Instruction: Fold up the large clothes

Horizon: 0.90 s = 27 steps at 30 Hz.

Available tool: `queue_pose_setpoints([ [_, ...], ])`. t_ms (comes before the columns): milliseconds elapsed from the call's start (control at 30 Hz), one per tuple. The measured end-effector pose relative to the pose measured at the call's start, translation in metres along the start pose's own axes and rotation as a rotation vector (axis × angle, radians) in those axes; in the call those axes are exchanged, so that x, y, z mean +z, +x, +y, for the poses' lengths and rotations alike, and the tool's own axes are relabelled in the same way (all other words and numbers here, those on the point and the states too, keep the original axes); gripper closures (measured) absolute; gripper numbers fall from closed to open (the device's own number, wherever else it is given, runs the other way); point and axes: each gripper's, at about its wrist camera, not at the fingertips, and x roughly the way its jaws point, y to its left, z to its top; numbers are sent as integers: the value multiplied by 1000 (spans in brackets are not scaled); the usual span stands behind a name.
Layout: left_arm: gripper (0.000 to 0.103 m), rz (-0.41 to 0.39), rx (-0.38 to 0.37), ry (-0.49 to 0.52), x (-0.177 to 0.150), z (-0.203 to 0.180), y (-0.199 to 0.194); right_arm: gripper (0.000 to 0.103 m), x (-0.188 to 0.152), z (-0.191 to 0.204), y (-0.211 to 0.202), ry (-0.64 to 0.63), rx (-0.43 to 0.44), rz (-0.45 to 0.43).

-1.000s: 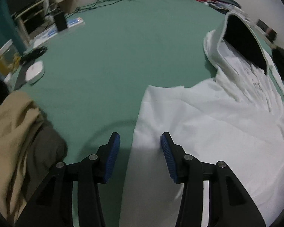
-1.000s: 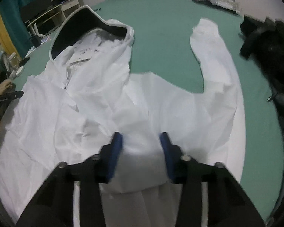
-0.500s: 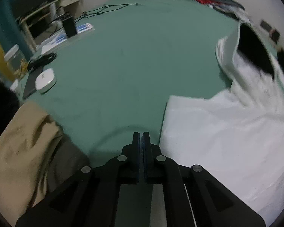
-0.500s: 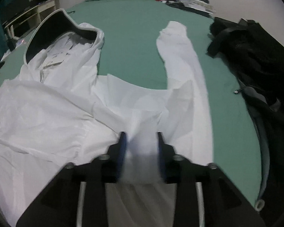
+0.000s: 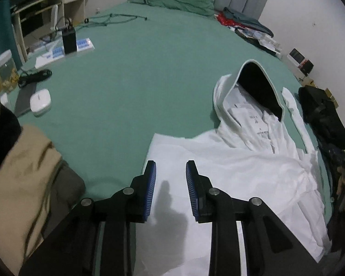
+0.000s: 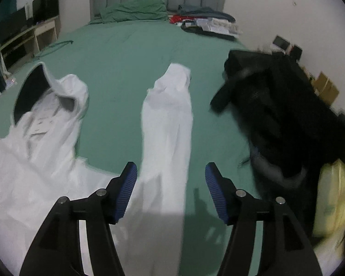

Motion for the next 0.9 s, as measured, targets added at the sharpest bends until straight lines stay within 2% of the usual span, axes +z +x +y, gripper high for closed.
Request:
queue_pose_setpoints([
  [133,74,-20,18,7,7,1,0,41,27,-11,39,12,1,31],
  [300,73,-56,50,-5,12,9,6,42,44,-29,89,59,-12,77],
  [400,73,-66,151,-20,13,16,14,42,51,-37,113,85,-7,106],
  [467,73,-48,177,-26,13,20,21,42,55,-41,124,92,15,121],
  [533,73,-36,197,-29,11,23,27,48,55,-44,136,107,61,149],
  [567,73,-23,201,-28,10,23,32,59,54,-44,136,110,87,136],
  [600,73,-15,197,-26,9,23,34,83,55,-42,134,93,114,133],
  [633,73,-8,191,-22,8,21,36,99,56,-39,132,78,138,133],
  [900,73,-20,110,25,3,-2,12,101,53,-33,73,64,140,85],
])
